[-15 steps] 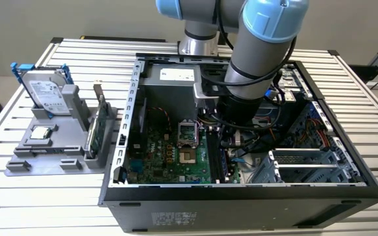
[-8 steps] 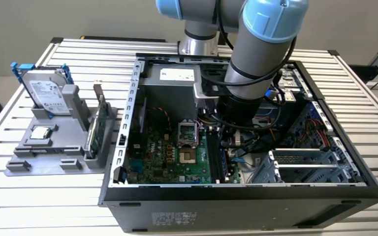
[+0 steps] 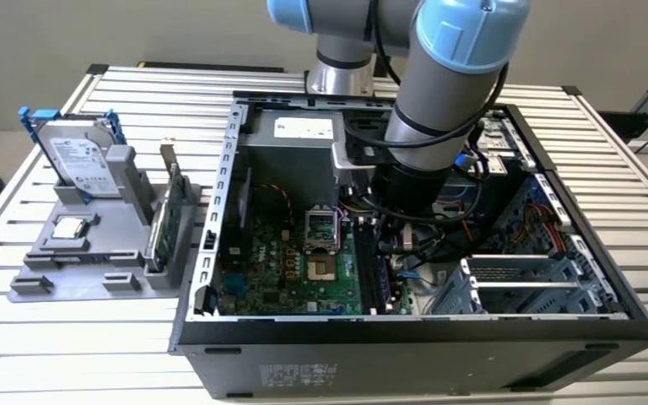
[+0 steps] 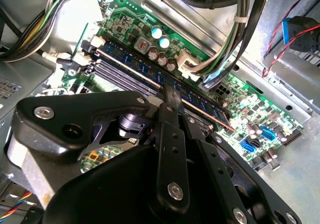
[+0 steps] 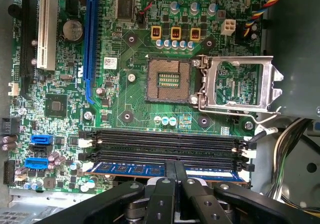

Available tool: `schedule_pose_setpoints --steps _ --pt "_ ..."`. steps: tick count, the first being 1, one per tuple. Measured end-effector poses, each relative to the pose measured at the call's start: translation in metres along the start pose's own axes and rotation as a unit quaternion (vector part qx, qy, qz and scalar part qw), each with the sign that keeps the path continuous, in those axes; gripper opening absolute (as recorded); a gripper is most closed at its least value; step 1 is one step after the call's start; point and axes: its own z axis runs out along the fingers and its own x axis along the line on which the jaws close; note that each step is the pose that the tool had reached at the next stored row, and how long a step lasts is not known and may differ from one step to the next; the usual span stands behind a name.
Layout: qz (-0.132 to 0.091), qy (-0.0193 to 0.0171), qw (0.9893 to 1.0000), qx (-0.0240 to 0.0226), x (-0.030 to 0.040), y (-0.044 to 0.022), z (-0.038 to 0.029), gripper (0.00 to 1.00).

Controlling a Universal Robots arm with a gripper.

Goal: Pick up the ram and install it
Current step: 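Press down the ram until it locks into place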

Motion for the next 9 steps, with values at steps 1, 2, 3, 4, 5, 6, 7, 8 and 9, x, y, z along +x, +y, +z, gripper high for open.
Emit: schedule_pose_setpoints --steps 1,2,3,4,5,6,7,8,9 --pt "0.0 -0.0014 1.0 0.0003 -0.0003 0.0 -0.0019 0.0" --pt "0.0 -0.0004 1.0 0.0 0.0 0.0002 -0.0064 0.0" --pt "0.0 0.0006 1.0 -0.0002 0.0004 0.0005 -0.0116 0.0" --pt "0.0 0.0005 1.0 -0.0002 0.0005 0.0007 -0.0159 0.0" --pt "0.0 0.0005 1.0 -0.0002 0.0006 0.0009 -0.0204 0.0" --pt "0.0 0.0007 1.0 -0.0003 0.0008 0.001 -0.0251 0.0" --pt "0.0 0.0006 1.0 -0.0002 0.0009 0.0012 -0.0298 0.0" --pt "0.0 0.0006 1.0 -0.0002 0.001 0.0014 -0.0344 0.0" --pt "0.0 0.0006 1.0 -0.0002 0.0011 0.0016 -0.0389 0.0"
